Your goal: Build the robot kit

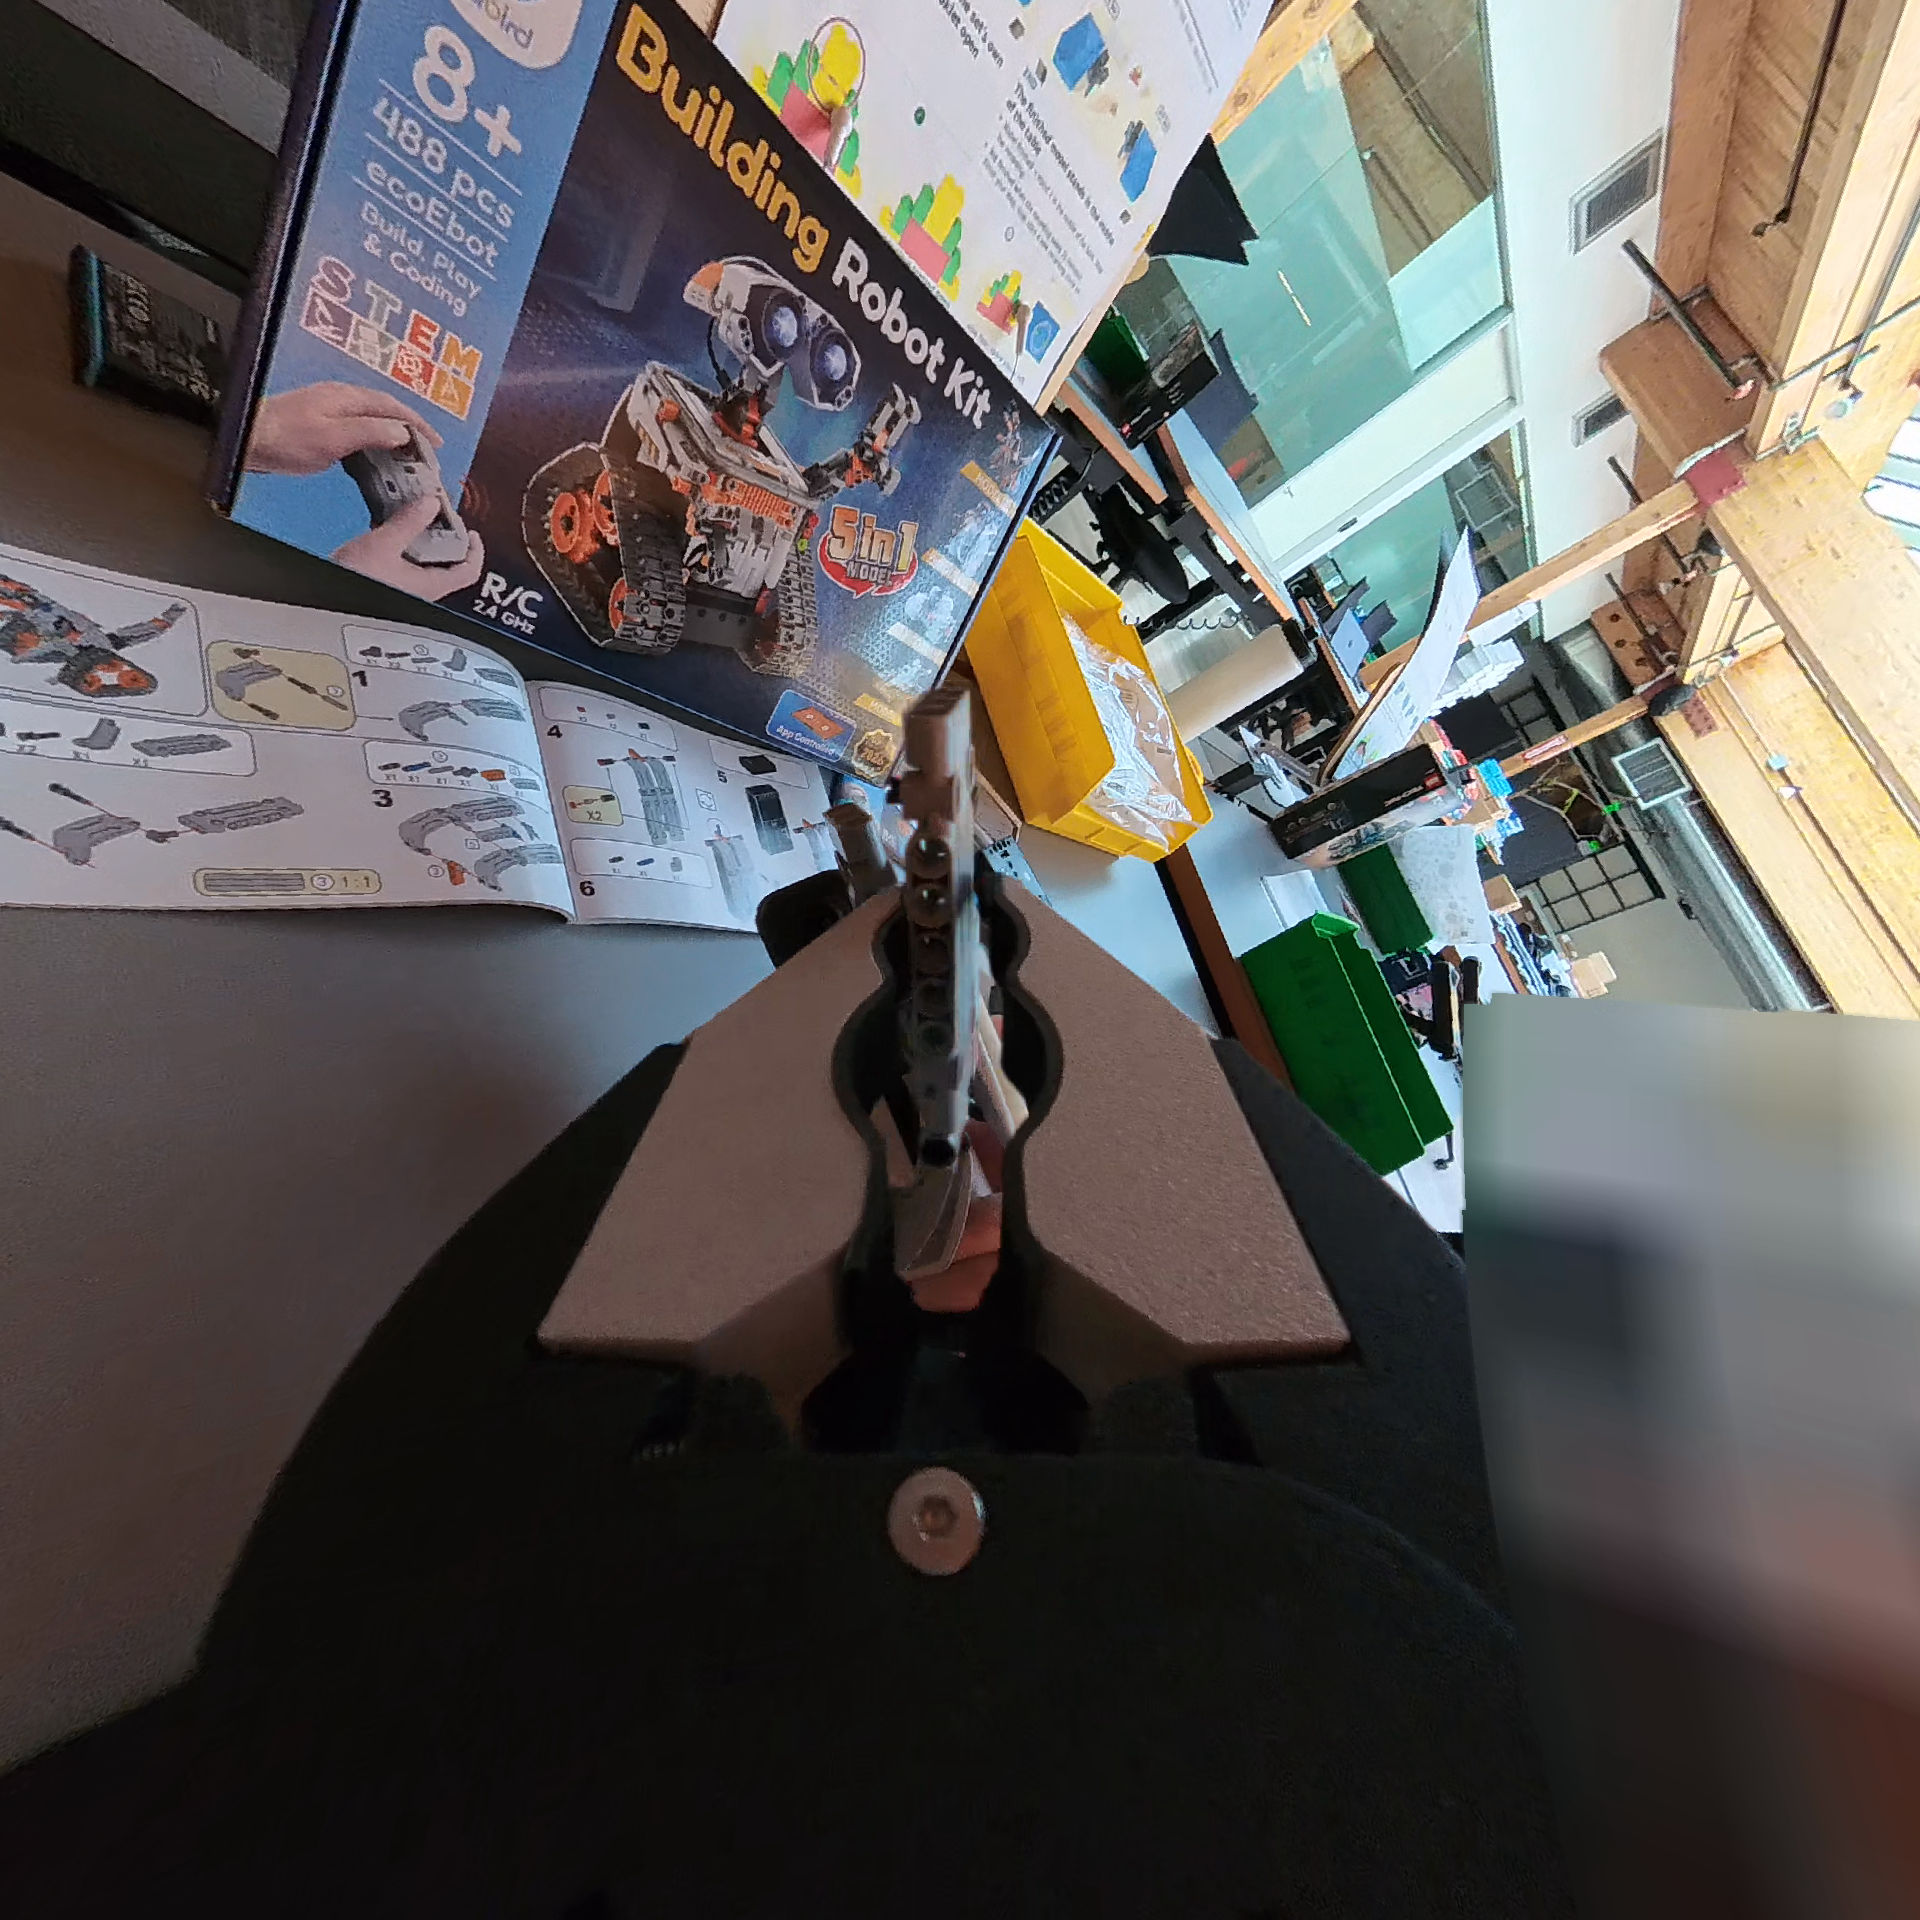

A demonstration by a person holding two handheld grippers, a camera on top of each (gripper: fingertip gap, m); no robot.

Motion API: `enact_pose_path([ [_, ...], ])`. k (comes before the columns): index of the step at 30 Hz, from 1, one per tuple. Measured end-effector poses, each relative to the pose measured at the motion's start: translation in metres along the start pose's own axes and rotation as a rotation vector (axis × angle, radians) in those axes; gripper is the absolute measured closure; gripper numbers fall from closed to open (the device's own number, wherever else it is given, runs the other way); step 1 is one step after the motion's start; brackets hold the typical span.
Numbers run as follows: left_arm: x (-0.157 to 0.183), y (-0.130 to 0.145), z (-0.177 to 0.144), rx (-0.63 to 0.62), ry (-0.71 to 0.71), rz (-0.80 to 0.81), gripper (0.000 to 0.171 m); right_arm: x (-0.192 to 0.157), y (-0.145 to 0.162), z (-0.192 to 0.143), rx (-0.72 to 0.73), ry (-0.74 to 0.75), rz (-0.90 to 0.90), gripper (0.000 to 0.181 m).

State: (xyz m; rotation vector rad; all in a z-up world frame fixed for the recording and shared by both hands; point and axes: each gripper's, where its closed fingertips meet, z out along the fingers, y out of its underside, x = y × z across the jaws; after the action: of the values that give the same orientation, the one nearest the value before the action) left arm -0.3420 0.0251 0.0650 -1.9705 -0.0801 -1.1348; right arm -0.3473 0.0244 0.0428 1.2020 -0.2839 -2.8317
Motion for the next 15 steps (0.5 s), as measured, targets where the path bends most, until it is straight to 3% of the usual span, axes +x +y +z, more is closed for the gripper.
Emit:
enact_pose_path([
  [15, 0.014, -0.006, -0.004, 0.038, 0.042, 0.059, 0.167, -0.003, 0.005, 0.003, -0.038, -0.031, 0.017, 0.177],
])
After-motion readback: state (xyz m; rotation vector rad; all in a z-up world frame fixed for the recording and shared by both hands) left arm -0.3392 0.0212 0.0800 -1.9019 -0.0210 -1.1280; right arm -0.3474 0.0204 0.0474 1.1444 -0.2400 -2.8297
